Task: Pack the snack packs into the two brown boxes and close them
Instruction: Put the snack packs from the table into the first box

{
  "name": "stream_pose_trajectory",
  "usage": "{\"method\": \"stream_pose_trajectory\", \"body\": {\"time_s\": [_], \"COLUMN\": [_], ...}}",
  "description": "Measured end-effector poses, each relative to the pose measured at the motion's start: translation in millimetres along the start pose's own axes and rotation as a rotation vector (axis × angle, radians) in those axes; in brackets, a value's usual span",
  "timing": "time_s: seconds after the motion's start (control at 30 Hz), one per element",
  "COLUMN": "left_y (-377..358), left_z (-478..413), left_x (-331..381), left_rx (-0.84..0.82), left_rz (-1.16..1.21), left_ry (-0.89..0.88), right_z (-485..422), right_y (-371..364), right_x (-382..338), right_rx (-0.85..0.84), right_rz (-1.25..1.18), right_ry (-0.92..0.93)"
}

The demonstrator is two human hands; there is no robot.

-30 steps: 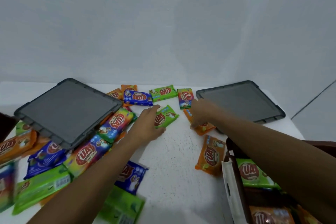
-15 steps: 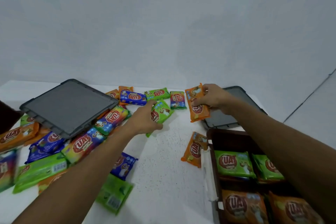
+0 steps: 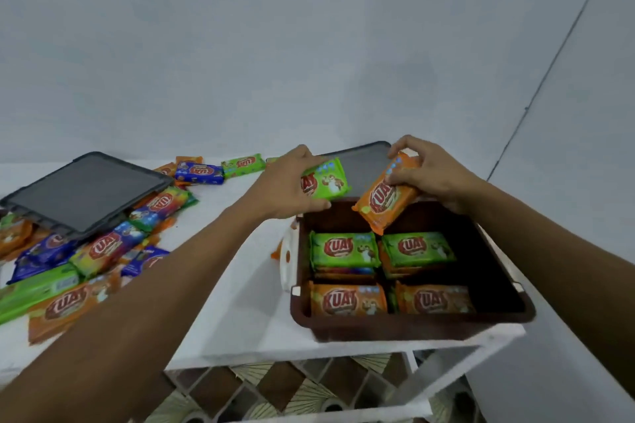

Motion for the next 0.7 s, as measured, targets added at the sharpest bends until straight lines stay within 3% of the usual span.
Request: {"method": "stream_pose_trajectory", "body": {"time_s": [0.1,0.23,0.43,0.5,0.6,0.7], "left_y": [-29,-62,-90,-92,-93,-98], "left_z": [5,15,28,29,28,28], "left_x": [32,67,67,64,65,63], "left_rx": [-0.065,-0.095,-0.12,-0.125,-0.163,-0.22], "left_rz": [-0.119,-0.437,-0.74,-0.741,-0.745,-0.8], "left_ry": [-0.071,-0.214,-0.341,-0.334,-0.299,-0.235], "right_z": [22,44,62,63,63,63], "right_y": [25,32,9,4,-5,-10], "right_x": [23,49,51,54,61,65], "right_rx": [0.002,-0.069,-0.068,-0.149,-0.357,-0.411], "right_rz": [0.216,0.728,1.236,1.245,1.086,1.115], "right_ry": [0.005,0.053,0.431,0.482,0.391,0.365]}}
Point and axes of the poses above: each hand's wrist, its own z-axis away from the middle knuckle, its own y-axis out of the back of the hand, x = y × z, the point moved 7 cm from there along -z, towards the middle knuckle, and after that the axes turned 9 degrees about y, right-handed, at the moved point
